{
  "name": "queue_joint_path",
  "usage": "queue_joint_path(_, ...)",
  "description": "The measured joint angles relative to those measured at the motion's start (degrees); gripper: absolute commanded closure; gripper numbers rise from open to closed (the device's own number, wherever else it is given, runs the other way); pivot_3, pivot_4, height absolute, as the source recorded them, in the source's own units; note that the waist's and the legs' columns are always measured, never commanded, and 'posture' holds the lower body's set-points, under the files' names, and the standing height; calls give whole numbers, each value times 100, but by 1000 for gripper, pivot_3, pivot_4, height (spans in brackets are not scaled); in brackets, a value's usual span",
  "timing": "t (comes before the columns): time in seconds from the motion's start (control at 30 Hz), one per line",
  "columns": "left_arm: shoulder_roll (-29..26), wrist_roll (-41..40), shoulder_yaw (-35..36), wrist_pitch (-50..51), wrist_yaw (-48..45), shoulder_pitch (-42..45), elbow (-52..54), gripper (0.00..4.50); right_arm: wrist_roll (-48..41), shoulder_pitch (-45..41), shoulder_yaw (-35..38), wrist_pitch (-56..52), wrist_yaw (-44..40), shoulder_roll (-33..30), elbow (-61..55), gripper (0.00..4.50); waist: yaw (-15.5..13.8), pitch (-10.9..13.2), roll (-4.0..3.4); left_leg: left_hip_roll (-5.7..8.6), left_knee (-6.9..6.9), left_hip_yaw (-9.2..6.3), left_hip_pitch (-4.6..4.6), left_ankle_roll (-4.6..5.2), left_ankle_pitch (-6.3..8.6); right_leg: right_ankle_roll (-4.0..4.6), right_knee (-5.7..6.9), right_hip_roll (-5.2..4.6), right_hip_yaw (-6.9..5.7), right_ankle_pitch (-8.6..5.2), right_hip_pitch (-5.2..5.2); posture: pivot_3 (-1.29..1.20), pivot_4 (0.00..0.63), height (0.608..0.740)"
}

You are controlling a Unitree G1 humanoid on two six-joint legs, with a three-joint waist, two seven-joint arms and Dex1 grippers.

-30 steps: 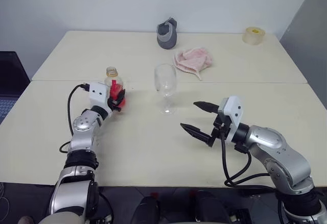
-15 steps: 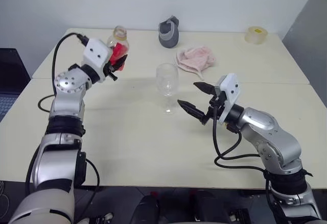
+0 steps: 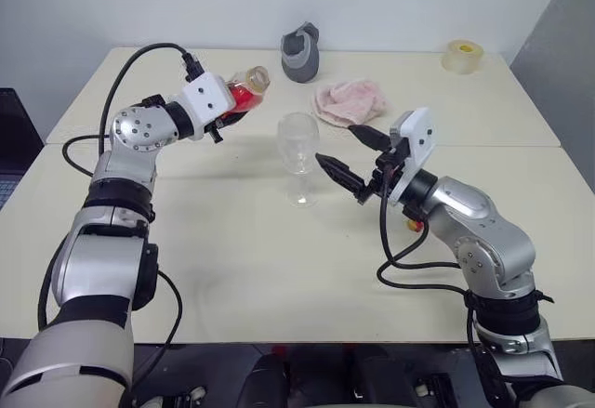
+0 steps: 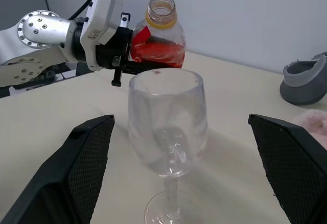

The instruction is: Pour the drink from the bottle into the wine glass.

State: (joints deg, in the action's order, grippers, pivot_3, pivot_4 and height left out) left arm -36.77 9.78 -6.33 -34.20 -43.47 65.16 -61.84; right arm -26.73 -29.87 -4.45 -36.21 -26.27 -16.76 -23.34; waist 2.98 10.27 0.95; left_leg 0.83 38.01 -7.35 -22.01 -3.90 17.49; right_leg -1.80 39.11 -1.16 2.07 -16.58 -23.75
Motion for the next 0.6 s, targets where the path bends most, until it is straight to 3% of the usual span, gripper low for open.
queue_joint_path(0.6, 3, 826, -459, -977, 167, 607, -634, 2980, 21, 28, -20, 245, -141, 7, -15, 0, 28, 0, 1, 36, 11, 2, 2, 24, -24, -1, 72, -17, 3, 0, -16, 0, 150, 740)
